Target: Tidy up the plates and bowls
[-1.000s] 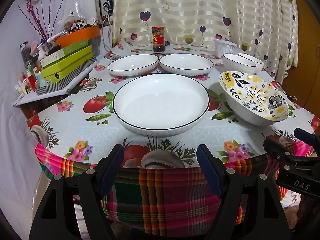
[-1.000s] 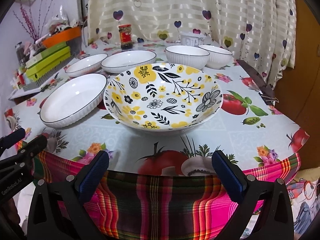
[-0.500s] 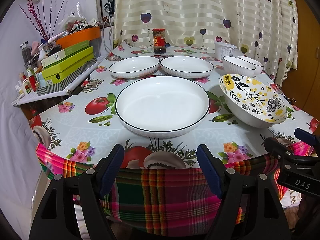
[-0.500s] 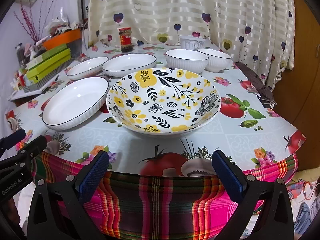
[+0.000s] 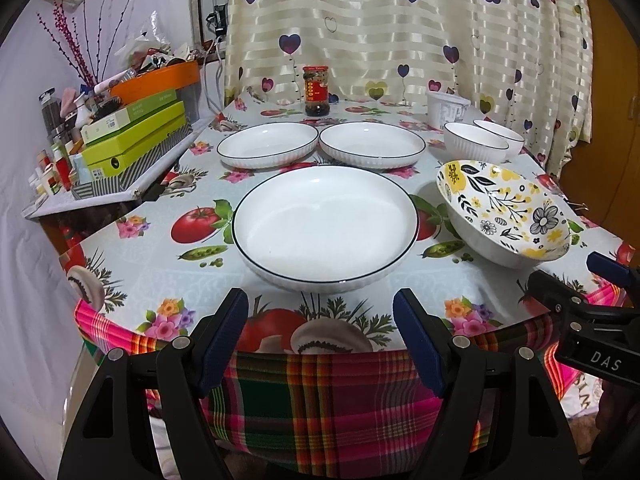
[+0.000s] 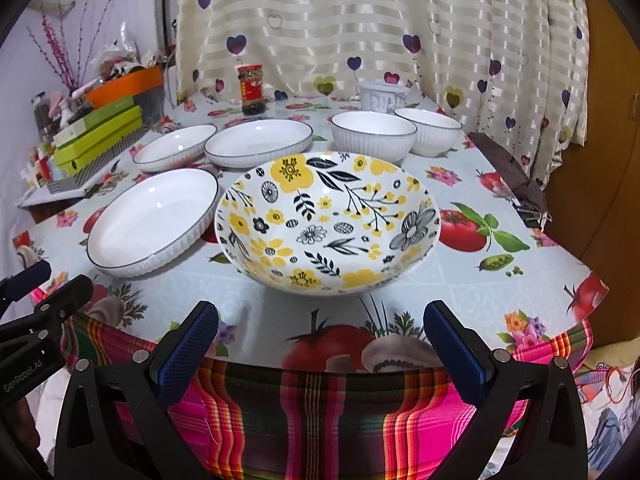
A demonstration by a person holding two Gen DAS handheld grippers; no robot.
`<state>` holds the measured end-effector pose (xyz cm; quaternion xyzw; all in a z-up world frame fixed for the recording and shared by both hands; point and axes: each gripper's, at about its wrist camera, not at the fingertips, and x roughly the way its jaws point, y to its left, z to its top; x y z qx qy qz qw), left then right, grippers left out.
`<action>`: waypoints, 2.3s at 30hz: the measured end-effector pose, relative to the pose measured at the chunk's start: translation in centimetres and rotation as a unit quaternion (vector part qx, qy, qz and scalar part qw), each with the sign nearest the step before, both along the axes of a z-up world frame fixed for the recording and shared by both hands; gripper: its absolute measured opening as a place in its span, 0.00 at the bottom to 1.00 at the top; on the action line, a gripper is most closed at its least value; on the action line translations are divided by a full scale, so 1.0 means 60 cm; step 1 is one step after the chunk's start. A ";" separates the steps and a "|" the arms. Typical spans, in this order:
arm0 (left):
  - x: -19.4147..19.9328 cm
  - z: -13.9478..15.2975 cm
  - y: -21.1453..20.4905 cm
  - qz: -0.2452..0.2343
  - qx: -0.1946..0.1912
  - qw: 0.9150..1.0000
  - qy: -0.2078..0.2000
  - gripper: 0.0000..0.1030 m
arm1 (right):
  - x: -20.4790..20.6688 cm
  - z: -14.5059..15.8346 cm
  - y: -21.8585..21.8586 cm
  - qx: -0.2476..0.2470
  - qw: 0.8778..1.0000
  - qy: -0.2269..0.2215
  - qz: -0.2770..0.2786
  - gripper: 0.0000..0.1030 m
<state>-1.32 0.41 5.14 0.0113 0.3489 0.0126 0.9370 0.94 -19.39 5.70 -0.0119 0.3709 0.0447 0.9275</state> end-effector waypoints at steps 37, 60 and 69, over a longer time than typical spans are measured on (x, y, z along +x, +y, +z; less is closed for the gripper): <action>0.283 0.067 0.227 0.050 -0.056 0.997 0.031 0.73 | 0.332 0.115 0.126 0.013 0.992 0.010 0.128 0.99; 0.436 0.020 0.307 0.061 -0.087 0.991 0.078 0.64 | 0.569 0.049 0.265 0.002 0.973 0.091 0.212 0.71; 0.466 -0.005 0.311 0.062 -0.096 0.989 0.097 0.64 | 0.633 0.008 0.292 -0.016 0.967 0.112 0.229 0.57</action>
